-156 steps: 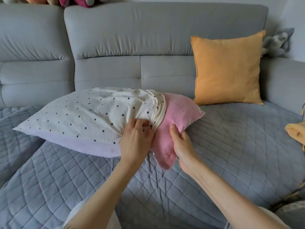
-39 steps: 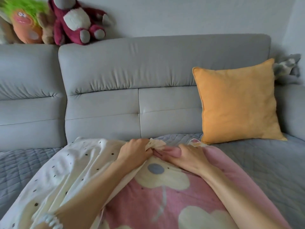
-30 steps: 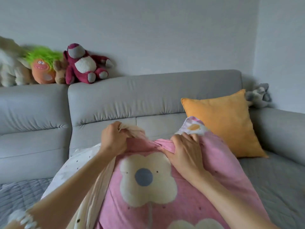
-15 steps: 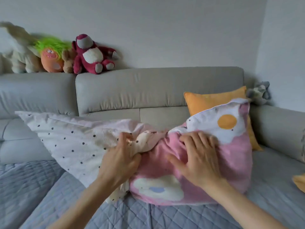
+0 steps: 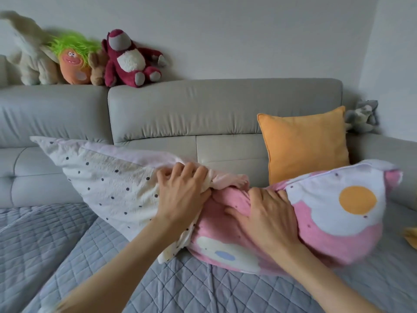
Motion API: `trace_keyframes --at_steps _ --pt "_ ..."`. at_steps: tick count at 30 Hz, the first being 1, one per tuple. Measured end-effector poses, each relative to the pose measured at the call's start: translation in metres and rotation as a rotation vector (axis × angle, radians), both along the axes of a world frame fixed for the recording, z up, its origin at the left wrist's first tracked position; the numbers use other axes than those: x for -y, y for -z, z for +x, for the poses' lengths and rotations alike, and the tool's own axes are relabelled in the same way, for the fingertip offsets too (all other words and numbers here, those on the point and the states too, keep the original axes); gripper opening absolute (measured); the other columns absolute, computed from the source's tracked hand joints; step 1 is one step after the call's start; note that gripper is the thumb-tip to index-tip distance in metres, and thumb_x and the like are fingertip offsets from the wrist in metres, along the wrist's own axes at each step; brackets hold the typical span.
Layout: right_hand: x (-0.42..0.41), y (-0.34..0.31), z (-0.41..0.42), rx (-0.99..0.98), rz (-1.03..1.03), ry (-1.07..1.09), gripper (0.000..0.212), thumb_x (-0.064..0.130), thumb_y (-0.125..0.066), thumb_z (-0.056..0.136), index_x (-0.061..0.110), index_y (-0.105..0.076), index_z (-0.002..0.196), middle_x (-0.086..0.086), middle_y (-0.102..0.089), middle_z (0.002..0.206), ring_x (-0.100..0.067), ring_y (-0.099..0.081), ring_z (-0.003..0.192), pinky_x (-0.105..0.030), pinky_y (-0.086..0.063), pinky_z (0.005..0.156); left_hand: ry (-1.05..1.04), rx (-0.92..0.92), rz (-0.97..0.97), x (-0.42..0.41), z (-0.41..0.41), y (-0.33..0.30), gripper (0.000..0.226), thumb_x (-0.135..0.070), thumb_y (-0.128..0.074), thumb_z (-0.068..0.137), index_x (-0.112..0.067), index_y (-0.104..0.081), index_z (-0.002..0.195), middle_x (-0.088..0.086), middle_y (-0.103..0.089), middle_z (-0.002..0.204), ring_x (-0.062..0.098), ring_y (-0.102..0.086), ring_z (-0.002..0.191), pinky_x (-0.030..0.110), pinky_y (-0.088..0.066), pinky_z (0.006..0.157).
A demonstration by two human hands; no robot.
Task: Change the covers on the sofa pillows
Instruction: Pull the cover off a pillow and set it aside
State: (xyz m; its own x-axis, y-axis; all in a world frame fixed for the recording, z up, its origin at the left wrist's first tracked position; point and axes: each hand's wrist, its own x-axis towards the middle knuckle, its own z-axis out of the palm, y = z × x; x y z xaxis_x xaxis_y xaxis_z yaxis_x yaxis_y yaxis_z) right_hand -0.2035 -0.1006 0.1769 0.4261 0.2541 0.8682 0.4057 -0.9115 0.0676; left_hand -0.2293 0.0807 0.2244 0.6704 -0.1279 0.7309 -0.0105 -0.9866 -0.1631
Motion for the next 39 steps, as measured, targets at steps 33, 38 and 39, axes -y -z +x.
trace_keyframes --at_steps 33,38,39 --pt "-0.139 -0.009 -0.030 -0.092 -0.084 -0.501 0.015 0.030 -0.054 0.067 0.016 -0.051 0.065 0.001 -0.057 0.050 -0.023 -0.058 0.045 -0.025 -0.038 0.042 -0.029 0.038 -0.742 -0.168 -0.051 0.005 0.032 -0.002 -0.056 0.063 -0.008 -0.068 0.092 0.009 -0.063 0.084 0.032 -0.056 0.083 0.034 -0.043 0.064" --pt "-0.129 -0.004 -0.032 -0.067 -0.112 -0.558 0.034 0.010 -0.078 0.047 0.014 -0.050 0.067 0.000 -0.055 0.051 -0.025 -0.055 0.045 -0.027 -0.039 0.043 0.075 0.090 -1.121 -0.189 -0.040 -0.004 0.034 -0.012 -0.043 0.052 -0.007 -0.066 0.078 0.019 -0.066 0.079 0.028 -0.059 0.073 0.044 -0.051 0.065" --pt "-0.127 -0.006 -0.031 -0.039 -0.120 -0.567 0.031 0.009 -0.075 0.049 0.014 -0.050 0.067 0.000 -0.055 0.051 -0.025 -0.055 0.045 -0.027 -0.039 0.044 0.093 0.091 -1.158 -0.192 -0.039 -0.005 0.035 -0.012 -0.045 0.054 -0.014 -0.068 0.080 0.021 -0.067 0.086 0.027 -0.060 0.077 0.049 -0.052 0.070"
